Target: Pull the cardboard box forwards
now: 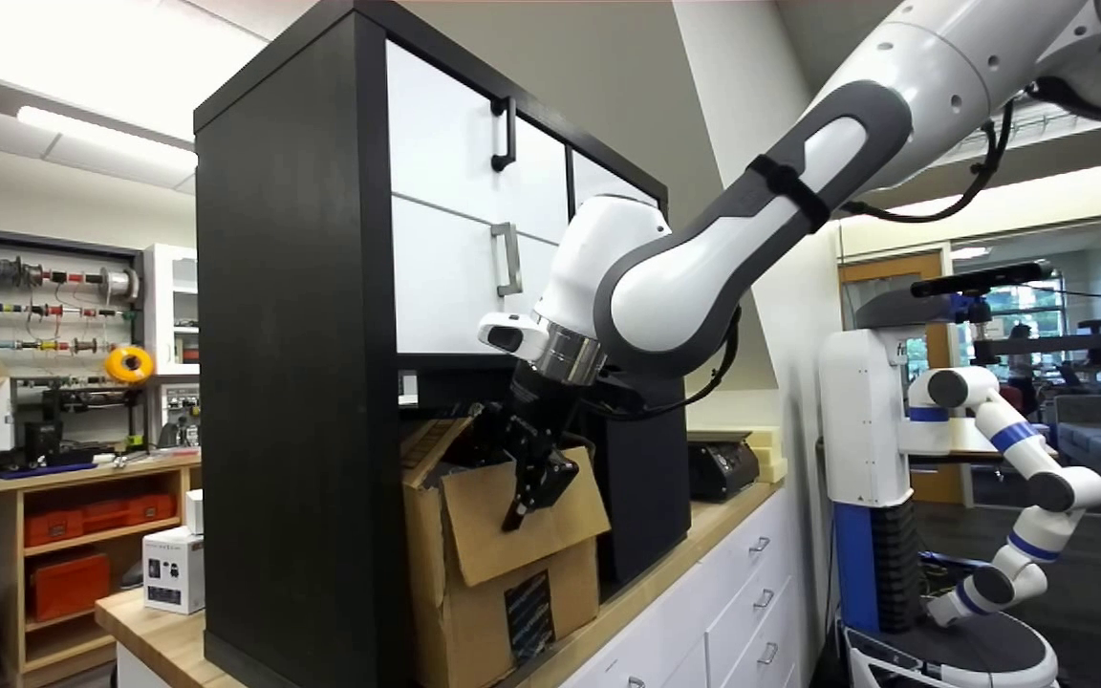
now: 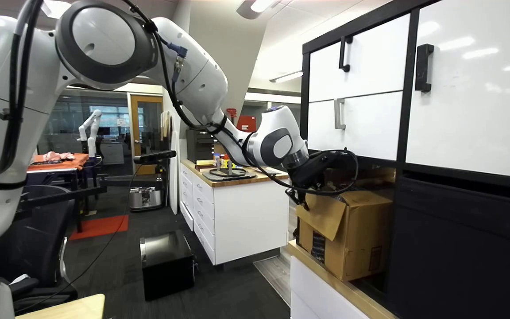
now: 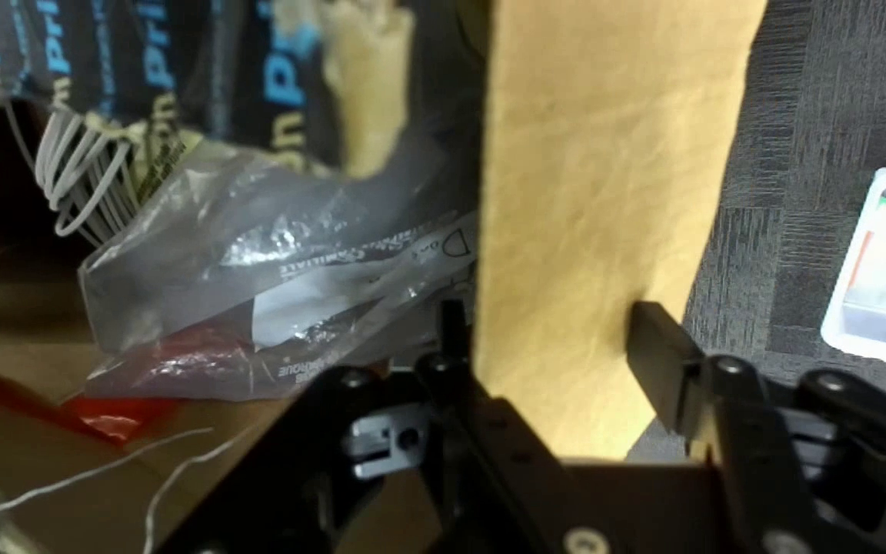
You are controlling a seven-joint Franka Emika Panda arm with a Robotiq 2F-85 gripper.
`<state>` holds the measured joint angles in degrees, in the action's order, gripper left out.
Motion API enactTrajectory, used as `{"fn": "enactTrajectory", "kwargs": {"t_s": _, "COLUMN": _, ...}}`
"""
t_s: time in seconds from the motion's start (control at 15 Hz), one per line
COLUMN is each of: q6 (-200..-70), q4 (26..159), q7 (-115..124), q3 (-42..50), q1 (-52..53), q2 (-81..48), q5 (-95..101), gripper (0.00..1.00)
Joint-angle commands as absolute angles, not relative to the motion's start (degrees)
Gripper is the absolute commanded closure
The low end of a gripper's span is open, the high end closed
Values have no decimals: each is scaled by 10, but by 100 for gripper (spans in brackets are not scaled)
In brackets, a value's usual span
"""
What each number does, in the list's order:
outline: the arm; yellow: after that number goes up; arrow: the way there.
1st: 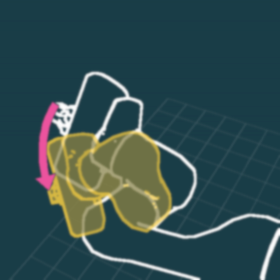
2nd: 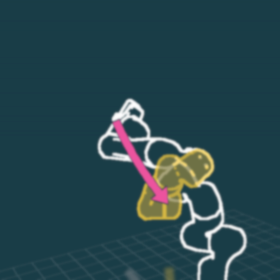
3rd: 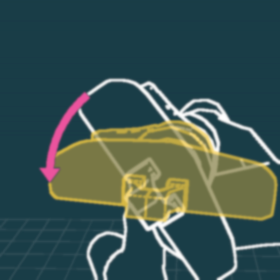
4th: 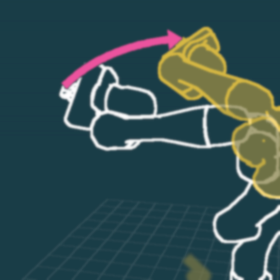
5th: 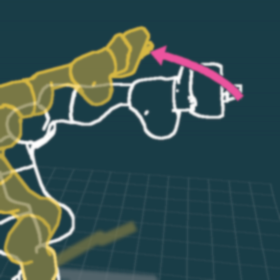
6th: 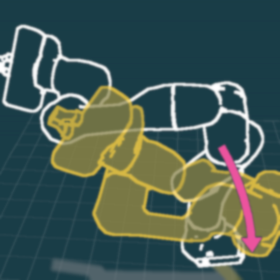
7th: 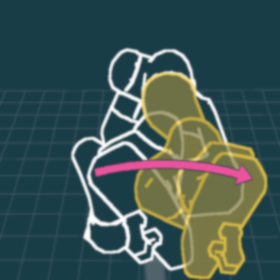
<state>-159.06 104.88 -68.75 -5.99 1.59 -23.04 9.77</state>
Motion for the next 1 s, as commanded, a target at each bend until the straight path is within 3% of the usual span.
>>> {"fn": "enactTrajectory", "kwargs": {"t_s": 0.0, "q6": -1593, "q4": 1065, "q7": -683, "q3": -62, "q1": 4, "q2": -209, "q5": 110, "gripper": 73}}
{"fn": "enactTrajectory", "kwargs": {"t_s": 0.27, "q6": -1603, "q4": 1103, "q7": -677, "q3": -60, "q1": 3, "q2": -184, "q5": 112, "gripper": 98}}
{"fn": "enactTrajectory", "kwargs": {"t_s": 0.93, "q6": -1636, "q4": 1249, "q7": -659, "q3": -43, "q1": 2, "q2": -82, "q5": 125, "gripper": 96}}
